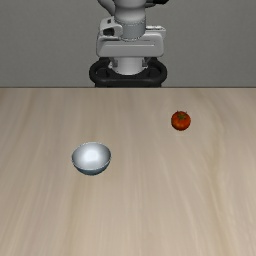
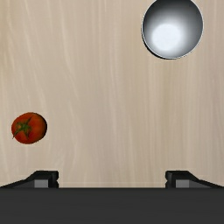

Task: Pick the tomato on the table and place it on the bowl

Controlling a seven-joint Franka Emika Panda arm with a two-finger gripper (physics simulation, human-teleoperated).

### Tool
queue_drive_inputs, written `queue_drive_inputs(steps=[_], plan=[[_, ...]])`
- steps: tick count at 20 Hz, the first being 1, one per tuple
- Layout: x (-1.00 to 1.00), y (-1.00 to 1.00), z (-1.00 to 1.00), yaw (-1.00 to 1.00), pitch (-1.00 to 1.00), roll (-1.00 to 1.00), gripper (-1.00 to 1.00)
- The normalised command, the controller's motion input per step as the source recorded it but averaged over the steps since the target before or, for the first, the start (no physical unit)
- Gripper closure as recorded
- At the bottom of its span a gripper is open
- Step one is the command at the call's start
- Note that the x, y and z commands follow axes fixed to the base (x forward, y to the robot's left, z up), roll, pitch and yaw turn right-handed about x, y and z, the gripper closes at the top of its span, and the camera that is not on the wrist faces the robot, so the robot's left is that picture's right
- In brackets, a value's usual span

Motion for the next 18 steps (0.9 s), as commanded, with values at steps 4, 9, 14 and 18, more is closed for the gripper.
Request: queue_drive_inputs(steps=[4,9,14,18], plan=[[0.0,1.0,0.0,0.0,0.0,0.0,-1.0],[0.0,1.0,0.0,0.0,0.0,0.0,-1.0],[0.0,1.0,0.0,0.0,0.0,0.0,-1.0],[0.5,0.0,-0.5,0.0,0.0,0.0,-1.0]])
